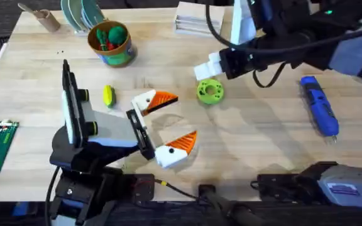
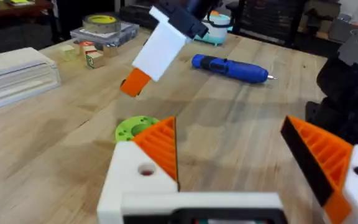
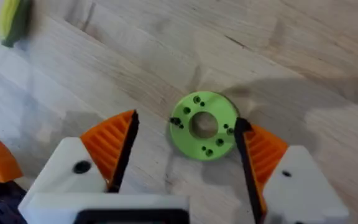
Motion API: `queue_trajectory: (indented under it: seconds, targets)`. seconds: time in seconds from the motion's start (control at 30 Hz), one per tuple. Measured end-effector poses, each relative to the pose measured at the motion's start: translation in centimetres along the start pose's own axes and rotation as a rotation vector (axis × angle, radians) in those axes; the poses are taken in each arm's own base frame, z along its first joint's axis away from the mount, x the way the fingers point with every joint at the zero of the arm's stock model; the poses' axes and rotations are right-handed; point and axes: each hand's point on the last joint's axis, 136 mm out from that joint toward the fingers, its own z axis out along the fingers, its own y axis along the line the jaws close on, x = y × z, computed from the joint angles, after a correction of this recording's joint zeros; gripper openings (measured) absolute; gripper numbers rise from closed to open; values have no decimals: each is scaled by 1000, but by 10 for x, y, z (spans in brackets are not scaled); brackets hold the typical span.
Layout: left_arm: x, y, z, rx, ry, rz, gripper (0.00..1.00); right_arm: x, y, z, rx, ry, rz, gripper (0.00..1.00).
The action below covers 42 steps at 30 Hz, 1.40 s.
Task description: Pick up the gripper from the table and insert it into the empty holder that is missing its gripper. Then pick up a screw, insert it into the mounting hole, and use the screwdriver to tighten it. Finally, clean up the table by picking up the vegetable and placing it into the bucket.
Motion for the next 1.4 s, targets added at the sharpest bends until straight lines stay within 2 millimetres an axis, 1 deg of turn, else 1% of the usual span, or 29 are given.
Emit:
queue_trajectory:
  seconds: [0.13,0.23,0.27,0.43,0.47,0.53,0.6,0.7,0.73,0.83,1.23,1.4]
  targets:
    - [0,0,0,0,0,0,992,5,-2,6,7,26,-6,959]
    - [0,0,0,0,0,0,992,11,3,14,6,52,-43,960]
    - [0,0,0,0,0,0,993,20,11,26,15,91,-97,959]
    - [0,0,0,0,0,0,993,38,19,49,54,164,-167,958]
    - [0,0,0,0,0,0,994,41,20,53,61,175,-180,943]
    - [0,0,0,0,0,0,993,45,21,59,71,191,-193,878]
    - [0,0,0,0,0,0,993,48,21,62,80,202,-203,778]
    - [0,0,0,0,0,0,992,49,21,64,88,206,-207,701]
    - [0,0,0,0,0,0,992,48,20,64,91,204,-207,627]
    - [0,0,0,0,0,0,993,48,20,64,92,204,-208,588]
    - [0,0,0,0,0,0,992,46,21,65,91,193,-212,548]
    - [0,0,0,0,0,0,993,46,20,65,93,193,-213,506]
